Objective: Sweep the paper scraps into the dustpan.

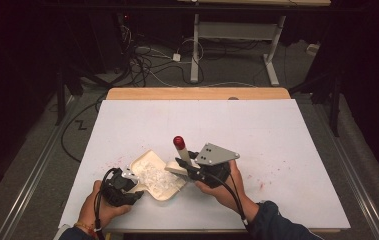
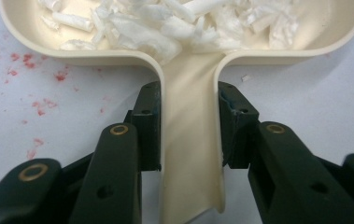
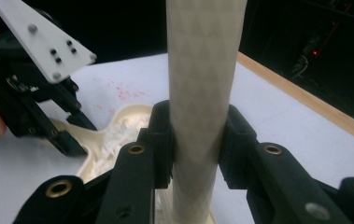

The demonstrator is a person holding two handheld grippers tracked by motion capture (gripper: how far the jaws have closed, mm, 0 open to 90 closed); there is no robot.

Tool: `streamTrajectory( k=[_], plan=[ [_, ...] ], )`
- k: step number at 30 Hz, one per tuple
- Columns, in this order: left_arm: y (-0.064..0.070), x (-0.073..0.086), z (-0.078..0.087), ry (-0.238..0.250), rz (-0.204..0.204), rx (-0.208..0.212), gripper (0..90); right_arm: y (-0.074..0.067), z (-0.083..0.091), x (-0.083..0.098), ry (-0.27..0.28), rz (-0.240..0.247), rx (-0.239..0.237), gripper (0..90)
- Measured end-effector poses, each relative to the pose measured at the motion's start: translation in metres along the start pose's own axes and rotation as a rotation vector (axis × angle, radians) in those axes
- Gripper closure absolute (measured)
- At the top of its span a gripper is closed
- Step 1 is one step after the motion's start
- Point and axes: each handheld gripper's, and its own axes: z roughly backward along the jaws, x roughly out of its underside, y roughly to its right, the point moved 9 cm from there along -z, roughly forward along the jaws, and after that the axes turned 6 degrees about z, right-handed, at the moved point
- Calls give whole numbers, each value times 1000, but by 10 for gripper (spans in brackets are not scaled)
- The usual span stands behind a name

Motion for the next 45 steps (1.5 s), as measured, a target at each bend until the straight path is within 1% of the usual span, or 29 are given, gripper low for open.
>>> streamTrajectory(
  k=[1, 3, 4, 7, 10, 15, 17, 19, 22, 23, 24, 25, 26, 27, 28, 29, 30, 31, 32, 33, 35, 36, 37, 38, 39, 40, 41, 43, 45],
  plan=[
    [0, 0, 0, 2, 2, 0, 632, -1, -2, -3, 9, -3, -6, 706],
    [0, 0, 0, 2, 2, 2, 632, -3, -3, -11, 33, -21, -32, 706],
    [0, 1, 0, 3, 3, 3, 632, -4, -2, -14, 36, -20, -41, 706],
    [0, 1, 0, 7, 6, 4, 632, -1, 3, -22, 48, -7, -28, 706],
    [0, 1, 0, 8, 10, 7, 632, 7, 10, -25, 62, -20, -18, 706],
    [0, 1, 0, 4, 11, 6, 632, 25, 24, -29, 91, -46, 20, 706],
    [0, 0, 0, 2, 11, 6, 632, 32, 26, -26, 90, -66, 22, 706],
    [0, 0, 0, 4, 15, 8, 632, 38, 25, -23, 83, -77, 43, 706],
    [0, 0, 0, 1, 10, 7, 632, 44, 19, -17, 64, -40, 100, 706],
    [-1, 0, 0, -1, 9, 7, 632, 44, 16, -14, 49, -26, 113, 706],
    [-1, 0, 0, -1, 9, 5, 632, 42, 12, -10, 39, -18, 117, 706],
    [-1, -1, 0, -2, 8, 3, 632, 36, 3, -2, 14, -12, 104, 706],
    [0, -1, 0, -1, 10, 2, 632, 36, 3, -2, 14, -12, 104, 706],
    [0, -1, 0, -1, 9, 2, 632, 32, -1, 1, 2, -10, 97, 705],
    [0, 0, 0, -1, 9, 0, 632, 22, -7, 6, -15, -11, 79, 706],
    [0, 0, 0, 0, 8, -1, 632, 22, -7, 6, -15, -11, 79, 706],
    [0, 0, 0, 0, 7, -2, 632, 10, -10, 5, -25, 2, 66, 705],
    [0, 0, 0, 0, 8, -2, 632, 10, -10, 5, -25, 2, 66, 705],
    [0, 0, 0, 0, 8, -4, 632, -2, -11, 2, -31, 35, 40, 705],
    [0, 0, 0, -1, 7, -6, 632, -2, -11, 2, -31, 35, 40, 705],
    [0, 0, 0, -1, 9, -6, 632, -13, -12, -4, -21, 46, 7, 705],
    [1, 0, 0, 1, 11, -5, 632, -21, -12, -10, -6, 48, -25, 706],
    [1, 0, 0, 2, 14, -5, 632, -21, -12, -10, -6, 48, -25, 706],
    [1, 0, 1, 2, 18, -3, 632, -23, -11, -13, 4, 42, -42, 706],
    [0, 0, 1, 3, 16, -4, 632, -25, -11, -16, 11, 38, -48, 706],
    [0, 1, 1, 1, 14, -3, 632, -26, -11, -19, 17, 53, -47, 706],
    [0, 1, 1, 1, 15, -3, 632, -26, -10, -21, 18, 57, -43, 706],
    [0, 1, 1, 0, 14, -5, 632, -22, -9, -24, 32, 55, -33, 706],
    [0, 1, 1, -1, 12, -2, 632, -16, -8, -27, 40, 44, -24, 705]
  ],
)
